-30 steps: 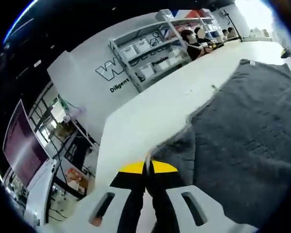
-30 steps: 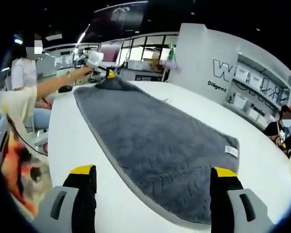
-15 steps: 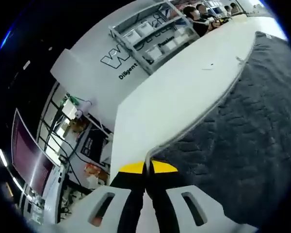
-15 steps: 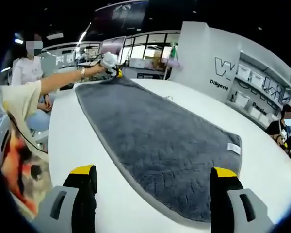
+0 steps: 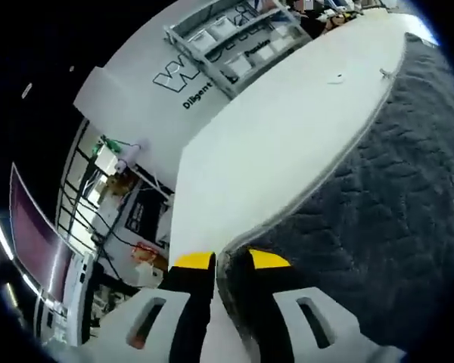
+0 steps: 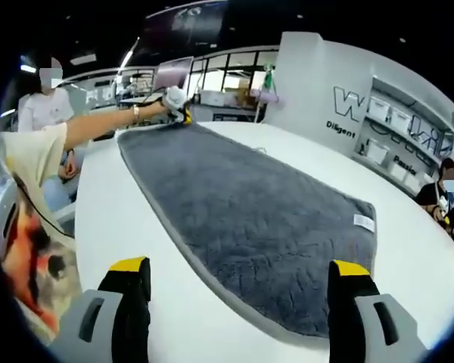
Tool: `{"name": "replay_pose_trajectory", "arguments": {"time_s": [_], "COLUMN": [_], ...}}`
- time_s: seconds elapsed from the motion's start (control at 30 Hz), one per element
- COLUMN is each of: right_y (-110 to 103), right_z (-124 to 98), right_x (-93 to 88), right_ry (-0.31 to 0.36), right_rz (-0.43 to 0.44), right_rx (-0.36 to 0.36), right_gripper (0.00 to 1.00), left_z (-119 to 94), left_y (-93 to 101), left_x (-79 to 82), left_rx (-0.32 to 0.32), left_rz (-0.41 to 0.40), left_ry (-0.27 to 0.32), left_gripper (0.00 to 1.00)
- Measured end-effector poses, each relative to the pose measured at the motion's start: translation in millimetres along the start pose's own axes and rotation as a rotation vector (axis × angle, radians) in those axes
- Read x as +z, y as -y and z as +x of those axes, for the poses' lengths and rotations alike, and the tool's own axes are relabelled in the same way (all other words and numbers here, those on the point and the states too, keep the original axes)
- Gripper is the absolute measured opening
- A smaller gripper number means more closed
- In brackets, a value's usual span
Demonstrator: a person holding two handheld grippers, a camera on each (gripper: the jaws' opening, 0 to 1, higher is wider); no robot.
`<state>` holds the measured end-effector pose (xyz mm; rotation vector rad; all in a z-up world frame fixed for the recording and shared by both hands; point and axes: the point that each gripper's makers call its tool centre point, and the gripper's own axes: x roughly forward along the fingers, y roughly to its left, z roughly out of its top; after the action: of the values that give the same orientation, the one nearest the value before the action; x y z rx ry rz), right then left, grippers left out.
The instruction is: Fold the towel on the table until its edges align and the towel forms a compact rectangular stack.
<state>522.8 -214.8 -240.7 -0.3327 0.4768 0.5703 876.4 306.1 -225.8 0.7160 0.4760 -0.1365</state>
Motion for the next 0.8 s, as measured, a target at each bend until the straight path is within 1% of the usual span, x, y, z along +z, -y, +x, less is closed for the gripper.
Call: {"name": "replay_pose_trajectory", "arguments": {"time_s": [0.07, 0.13, 0.23, 0.33, 0.4, 0.47, 0.5, 0.53, 0.57, 0.6, 0.67, 0.73, 0.8], "right_y": [0.5, 0.4, 0.3, -0.8, -1.6, -1.6, -1.1, -0.7, -0.4, -0.4, 0.1, -0.2, -0.5], "right_z": [-0.3, -0.6, -1.2, -1.9, -3.6, -5.8, -7.6, -9.0, -10.4, -11.5, -15.1, -17.7, -19.3], "right_x": [-0.2, 0.4, 2.1, 2.6, 2.9, 3.4, 3.9, 4.3, 4.9, 5.3, 7.4, 7.9, 6.8], "right_ry": [-0.001, 0.002, 0.01, 0.011, 0.012, 0.014, 0.015, 0.016, 0.018, 0.019, 0.028, 0.033, 0.033], "right_rz": [0.0, 0.002, 0.004, 0.002, 0.0, 0.0, 0.001, 0.002, 0.002, 0.002, 0.002, 0.002, 0.001], "right_rx": [0.0, 0.0, -0.002, -0.001, -0.002, -0.004, -0.006, -0.009, -0.012, -0.014, -0.021, -0.024, -0.027], "right_gripper": [0.99, 0.99, 0.99, 0.99, 0.99, 0.99, 0.99, 0.99, 0.99, 0.99, 0.99, 0.99, 0.99], "left_z": [-2.5, -8.1, -13.5, -22.5, -28.7, -36.1, -39.2, -43.1, -46.6, -50.0, -60.7, -75.9, -88.8], "left_y": [-4.1, -10.8, -18.4, -15.7, -11.7, -2.2, 6.0, 14.8, 21.3, 26.7, 37.3, 48.9, 58.0], "left_x": [2.0, 1.4, 4.3, 4.8, 7.2, 9.3, 8.1, 3.7, 1.5, 2.5, 9.0, 14.8, 18.0], "left_rx": [-0.023, -0.02, -0.008, -0.034, -0.058, -0.106, -0.144, -0.182, -0.207, -0.228, -0.283, -0.345, -0.396], "left_rz": [-0.038, -0.048, -0.054, -0.08, -0.101, -0.112, -0.112, -0.119, -0.139, -0.165, -0.216, -0.253, -0.27], "left_ry": [0.017, 0.021, 0.048, 0.069, 0.097, 0.124, 0.122, 0.098, 0.088, 0.094, 0.131, 0.168, 0.195], "left_gripper": [0.31, 0.36, 0.46, 0.59, 0.66, 0.72, 0.76, 0.8, 0.87, 0.91, 0.96, 0.99, 0.99]}}
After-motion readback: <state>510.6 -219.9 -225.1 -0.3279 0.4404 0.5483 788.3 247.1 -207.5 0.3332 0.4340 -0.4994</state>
